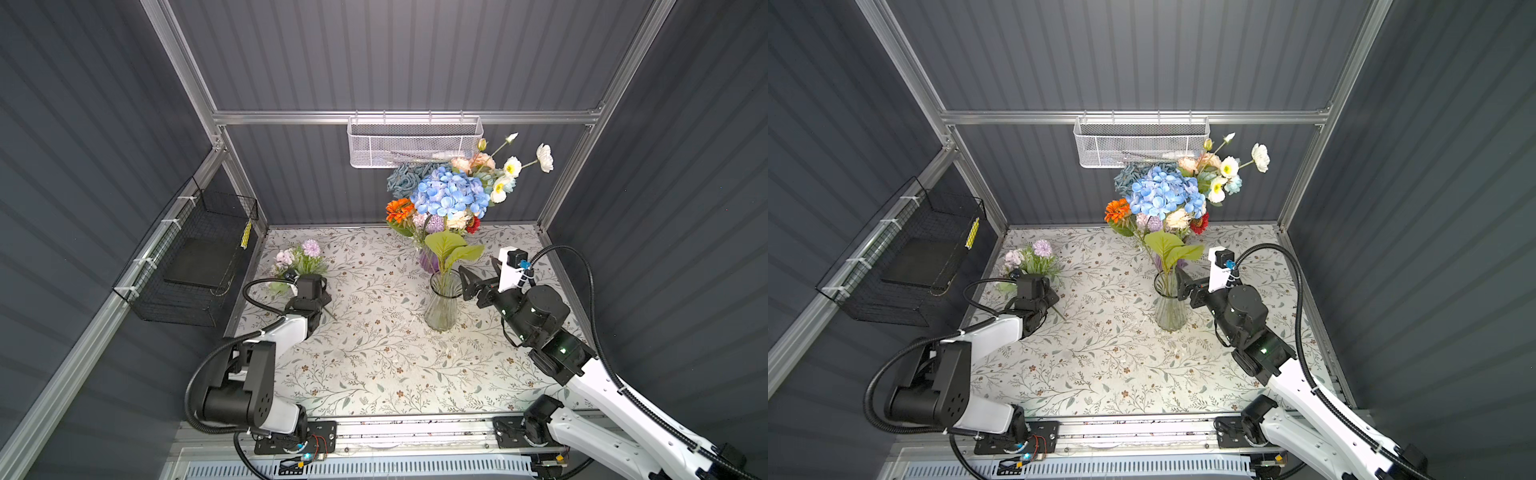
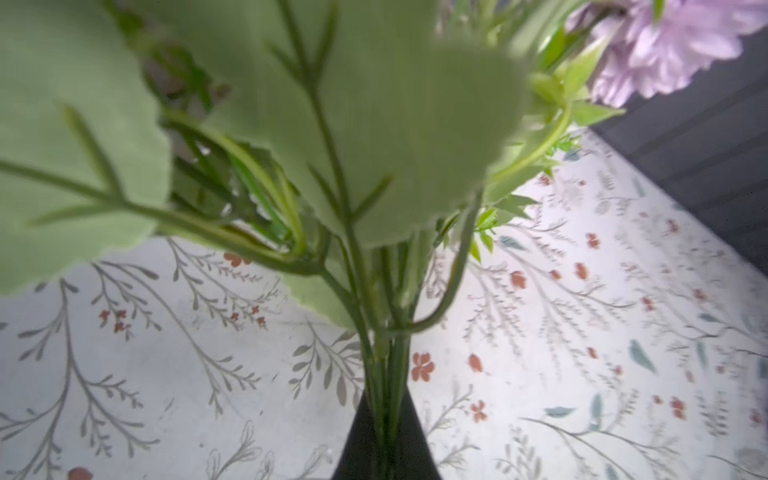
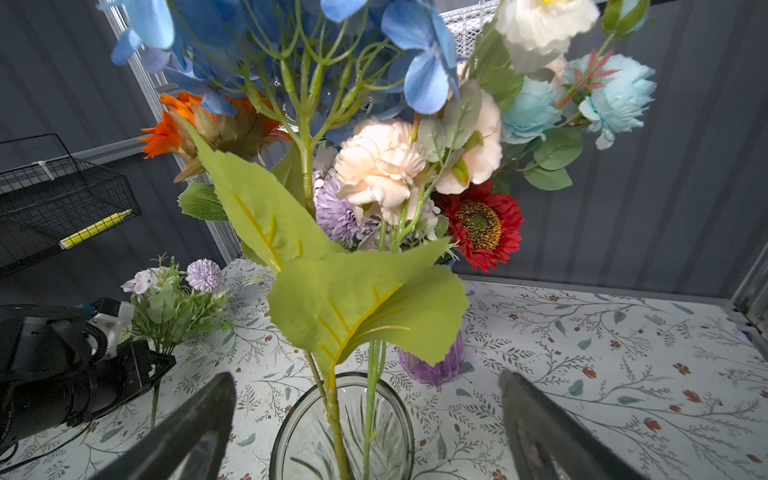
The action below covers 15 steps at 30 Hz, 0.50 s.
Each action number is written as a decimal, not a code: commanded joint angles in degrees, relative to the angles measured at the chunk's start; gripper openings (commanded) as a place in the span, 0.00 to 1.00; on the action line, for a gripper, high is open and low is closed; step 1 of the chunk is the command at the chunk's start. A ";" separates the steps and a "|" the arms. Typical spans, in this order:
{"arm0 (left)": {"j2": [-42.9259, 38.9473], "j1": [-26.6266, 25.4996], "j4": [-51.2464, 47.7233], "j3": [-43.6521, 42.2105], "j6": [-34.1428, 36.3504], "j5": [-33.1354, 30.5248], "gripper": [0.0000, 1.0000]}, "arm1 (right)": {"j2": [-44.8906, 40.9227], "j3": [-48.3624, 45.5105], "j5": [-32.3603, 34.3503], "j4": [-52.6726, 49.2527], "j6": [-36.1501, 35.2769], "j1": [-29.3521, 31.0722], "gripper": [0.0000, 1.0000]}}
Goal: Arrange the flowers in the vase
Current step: 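Release the hydrangea with the right gripper while the left grasps the pink sprig, then lift the pink-and-white flower bunch with the left gripper toward the right gripper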
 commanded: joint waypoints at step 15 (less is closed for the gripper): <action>-22.83 -12.92 6.71 7.44 14.46 8.74 0.00 | 1.87 4.32 -18.91 2.95 2.33 -0.06 0.99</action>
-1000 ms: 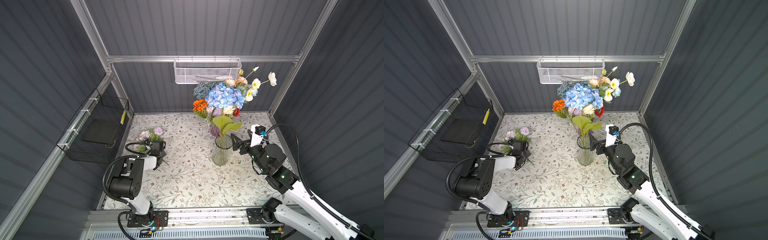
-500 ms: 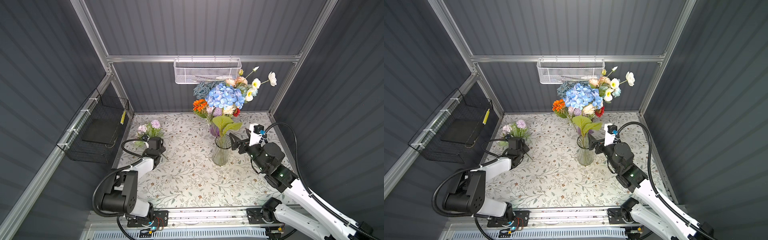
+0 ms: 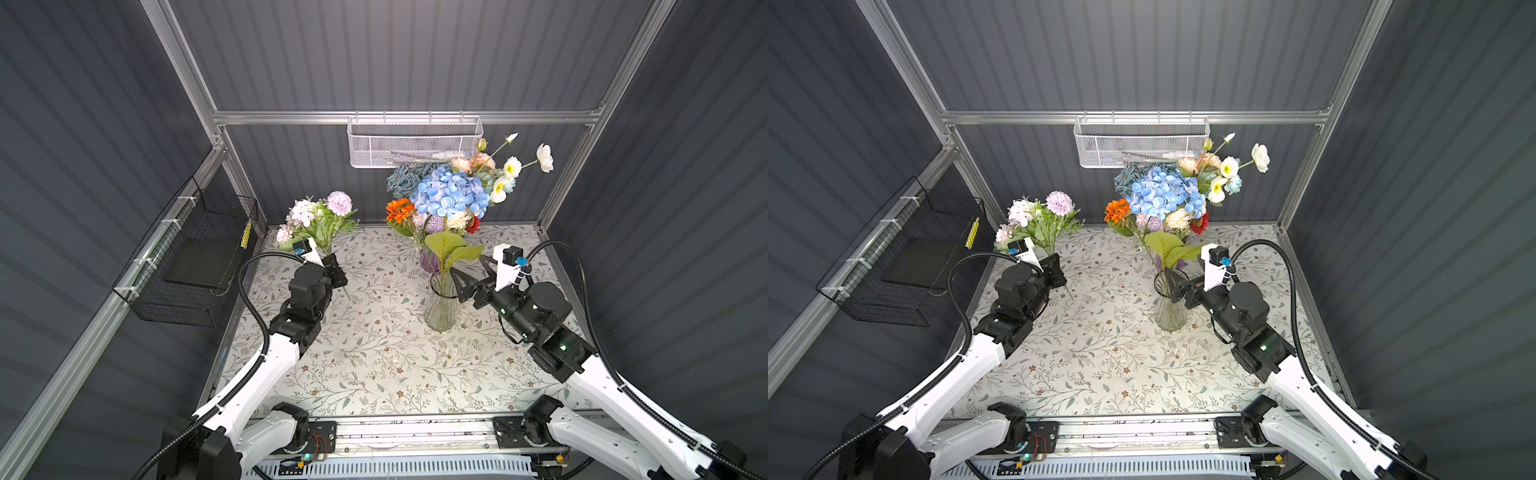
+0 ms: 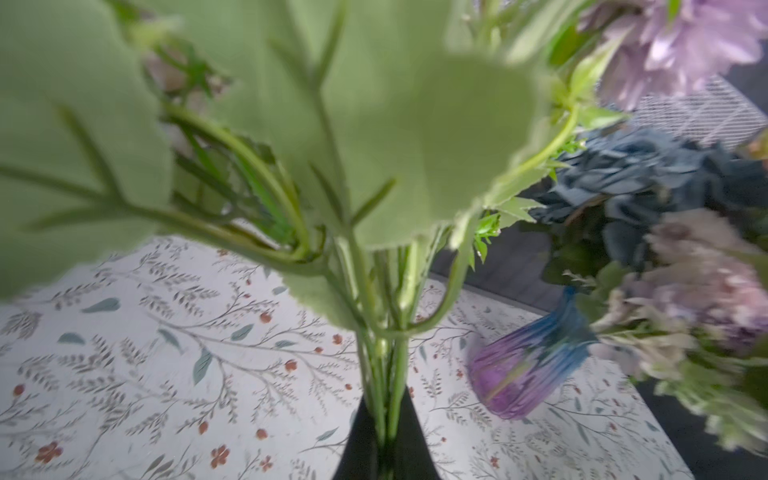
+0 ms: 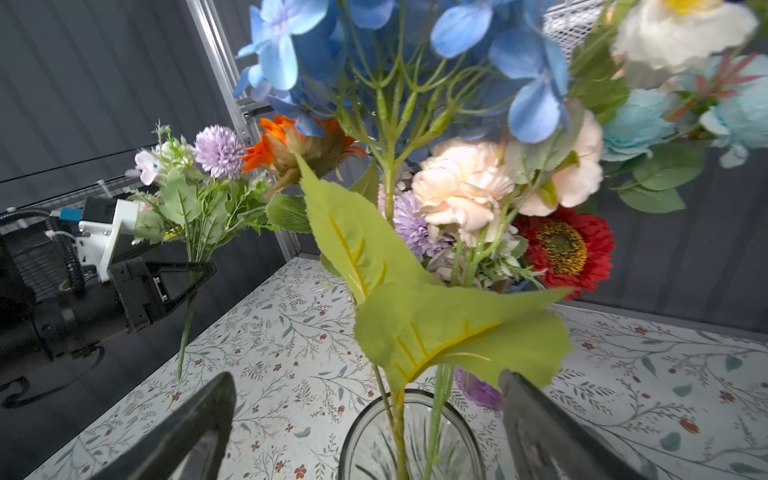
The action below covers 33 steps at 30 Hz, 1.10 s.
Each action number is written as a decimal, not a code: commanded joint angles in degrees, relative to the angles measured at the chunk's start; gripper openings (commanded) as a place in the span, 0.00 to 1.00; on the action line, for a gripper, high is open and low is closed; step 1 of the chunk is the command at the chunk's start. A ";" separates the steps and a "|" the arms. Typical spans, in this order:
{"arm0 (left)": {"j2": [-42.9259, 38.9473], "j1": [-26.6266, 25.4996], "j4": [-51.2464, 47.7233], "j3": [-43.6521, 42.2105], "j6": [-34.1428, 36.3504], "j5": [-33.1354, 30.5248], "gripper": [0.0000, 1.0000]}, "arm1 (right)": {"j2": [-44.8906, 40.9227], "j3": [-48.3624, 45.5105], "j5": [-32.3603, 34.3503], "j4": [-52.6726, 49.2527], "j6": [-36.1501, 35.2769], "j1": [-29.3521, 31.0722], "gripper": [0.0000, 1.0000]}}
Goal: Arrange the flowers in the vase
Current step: 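Lift the pink-and-white flower bunch with the left gripper toward the right gripper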
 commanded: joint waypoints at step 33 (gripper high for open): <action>-0.83 -24.77 36.59 -4.68 12.88 17.67 0.00 | 21.36 15.77 -25.65 3.71 5.69 11.80 0.46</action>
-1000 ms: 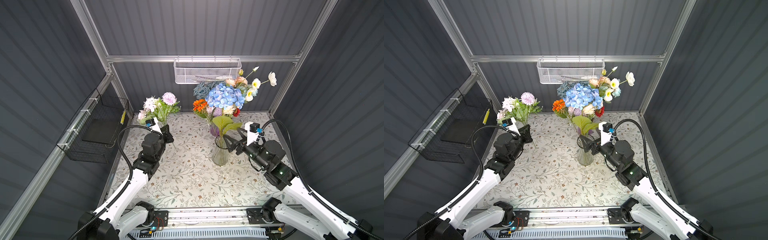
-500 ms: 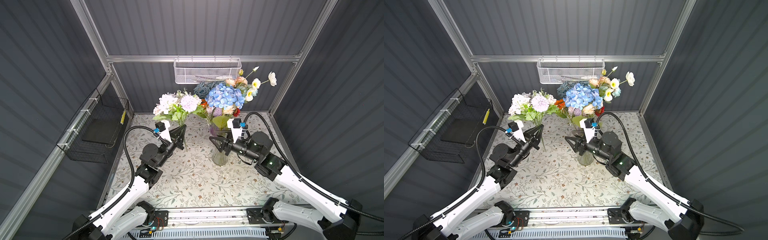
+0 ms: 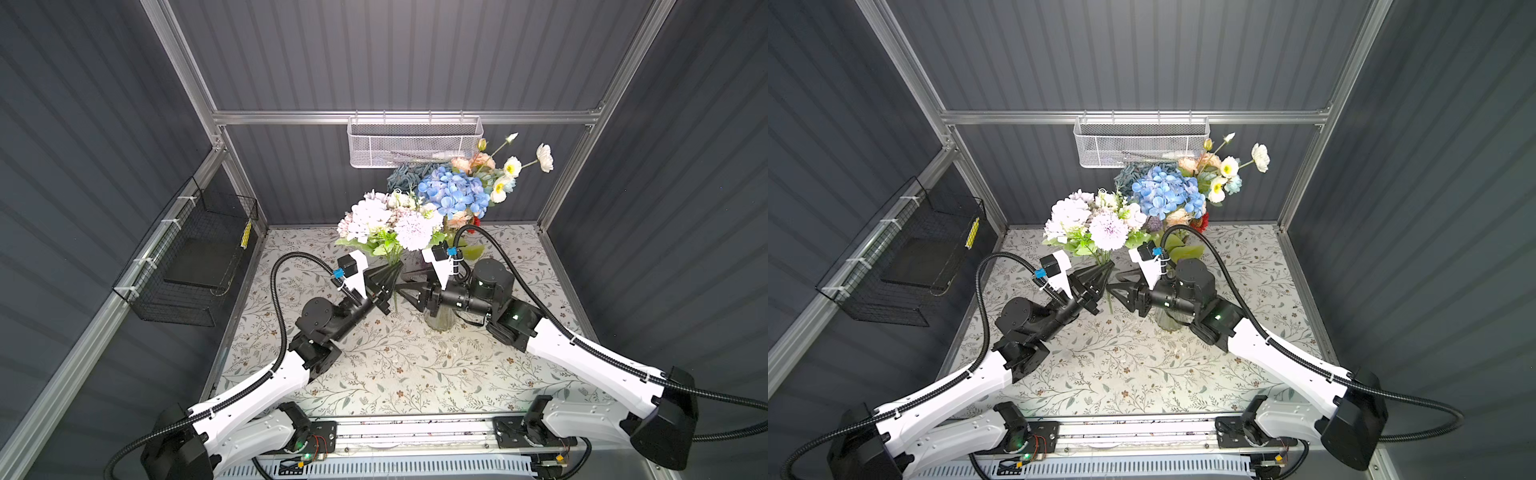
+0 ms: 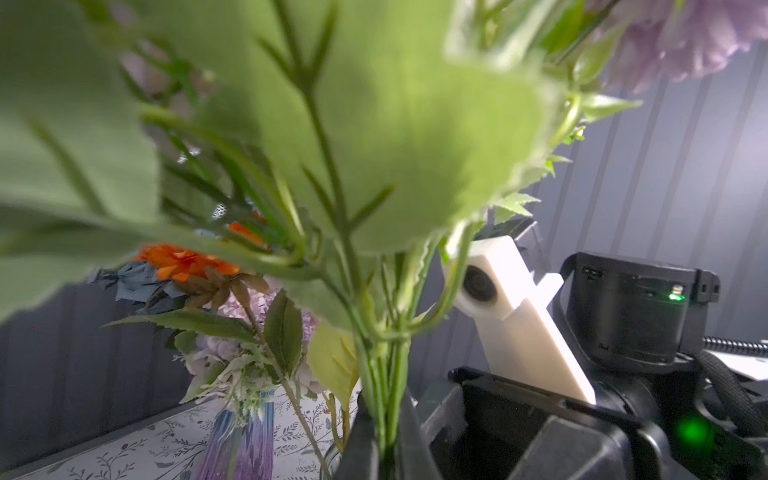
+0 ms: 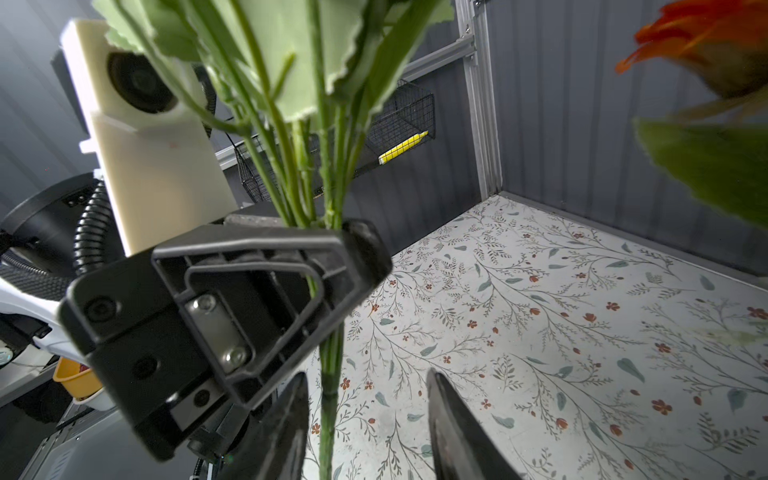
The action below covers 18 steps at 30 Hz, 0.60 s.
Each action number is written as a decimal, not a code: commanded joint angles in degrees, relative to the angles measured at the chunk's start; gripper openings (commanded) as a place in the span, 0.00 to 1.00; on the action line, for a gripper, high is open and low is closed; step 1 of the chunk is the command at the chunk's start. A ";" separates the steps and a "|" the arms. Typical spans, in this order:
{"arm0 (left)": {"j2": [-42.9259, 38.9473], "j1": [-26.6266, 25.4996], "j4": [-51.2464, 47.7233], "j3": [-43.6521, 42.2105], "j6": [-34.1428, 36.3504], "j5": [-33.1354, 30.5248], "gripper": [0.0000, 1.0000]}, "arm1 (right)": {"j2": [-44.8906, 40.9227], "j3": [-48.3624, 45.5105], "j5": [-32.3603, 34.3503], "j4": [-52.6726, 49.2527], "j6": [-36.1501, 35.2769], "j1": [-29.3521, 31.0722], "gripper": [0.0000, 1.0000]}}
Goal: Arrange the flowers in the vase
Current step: 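Lift the pink-and-white flower bunch with the left gripper toward the right gripper, then grasp the bunch stems with the right gripper while the left holds them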
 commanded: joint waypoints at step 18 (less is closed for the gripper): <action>2.05 -5.03 4.48 0.79 1.97 -1.37 0.00 | -0.76 0.16 2.82 3.72 -1.21 0.55 0.00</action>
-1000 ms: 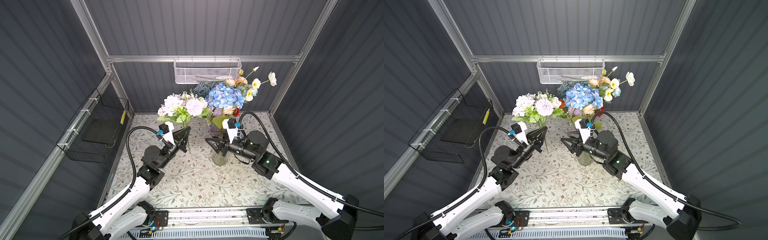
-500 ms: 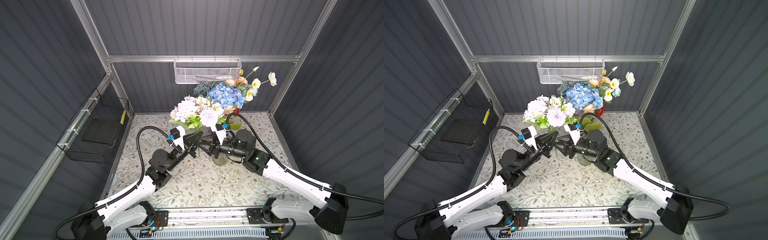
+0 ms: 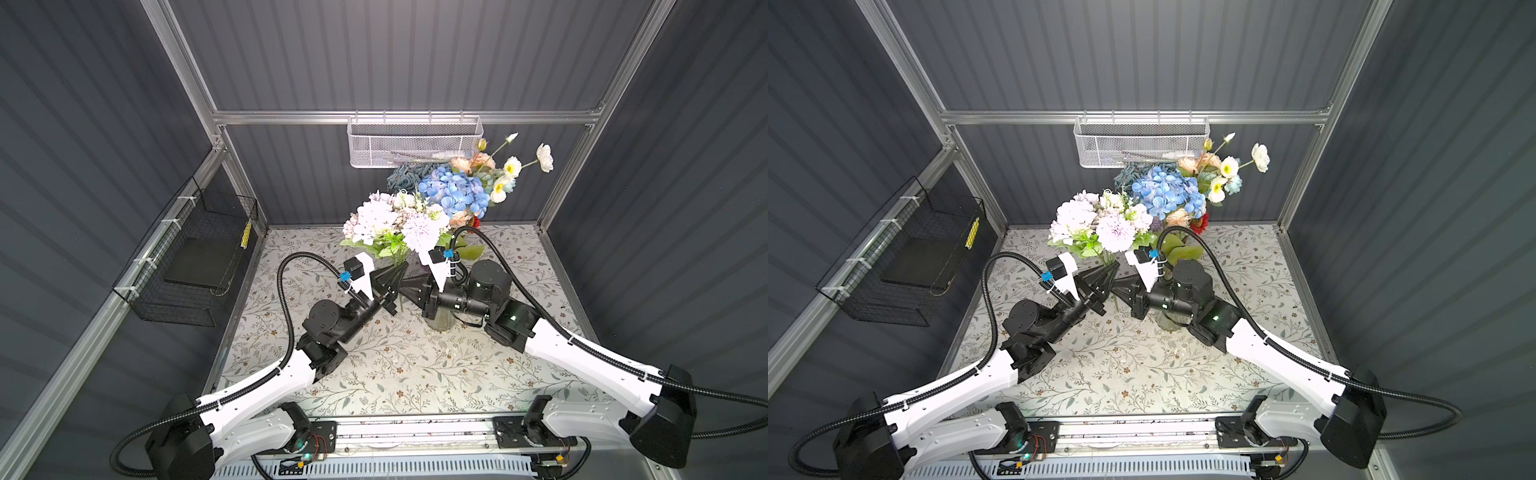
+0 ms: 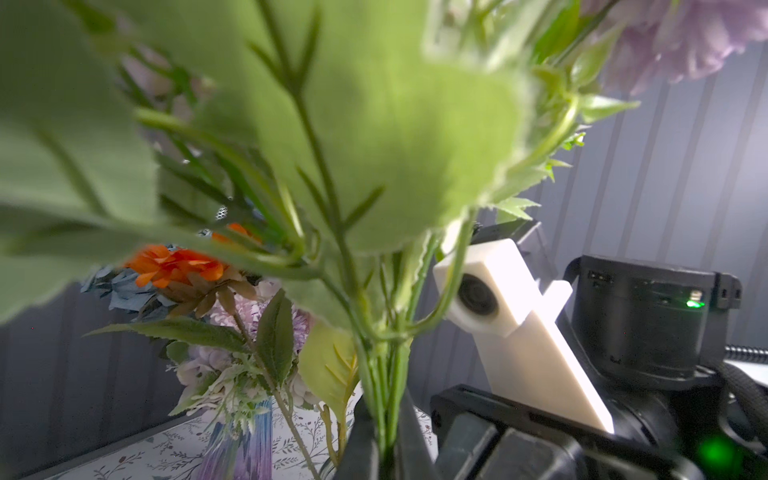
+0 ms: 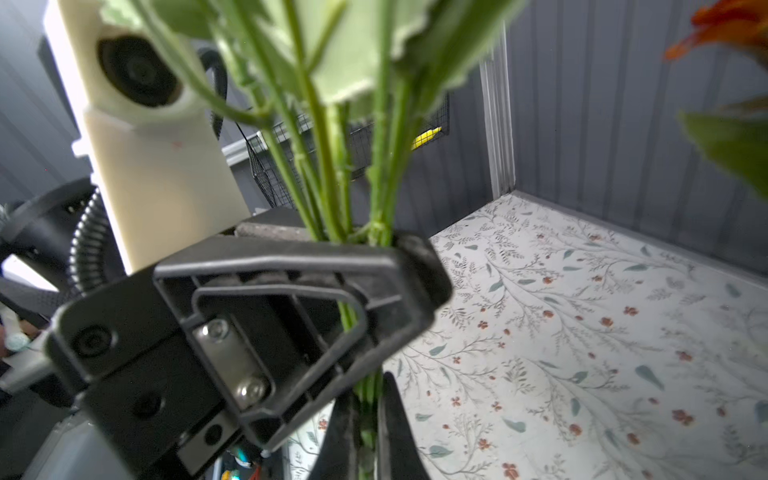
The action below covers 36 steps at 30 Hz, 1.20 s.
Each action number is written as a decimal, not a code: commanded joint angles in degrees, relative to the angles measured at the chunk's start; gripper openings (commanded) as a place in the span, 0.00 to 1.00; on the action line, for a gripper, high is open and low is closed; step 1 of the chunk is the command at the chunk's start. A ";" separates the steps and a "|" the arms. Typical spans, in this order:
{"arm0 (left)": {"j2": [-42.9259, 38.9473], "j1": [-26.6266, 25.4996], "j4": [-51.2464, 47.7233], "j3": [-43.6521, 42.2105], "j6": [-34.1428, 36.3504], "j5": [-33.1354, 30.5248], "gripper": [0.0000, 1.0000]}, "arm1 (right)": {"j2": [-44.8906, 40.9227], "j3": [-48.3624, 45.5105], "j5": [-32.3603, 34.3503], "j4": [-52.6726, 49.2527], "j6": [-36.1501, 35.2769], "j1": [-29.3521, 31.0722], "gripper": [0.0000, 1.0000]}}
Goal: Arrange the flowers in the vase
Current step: 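Grasp the bunch stems with the right gripper while the left holds them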
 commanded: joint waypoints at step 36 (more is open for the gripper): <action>-0.36 -1.99 -7.57 -2.26 -3.63 -11.72 1.00 | -22.26 -17.23 30.12 8.00 -22.59 -0.27 0.00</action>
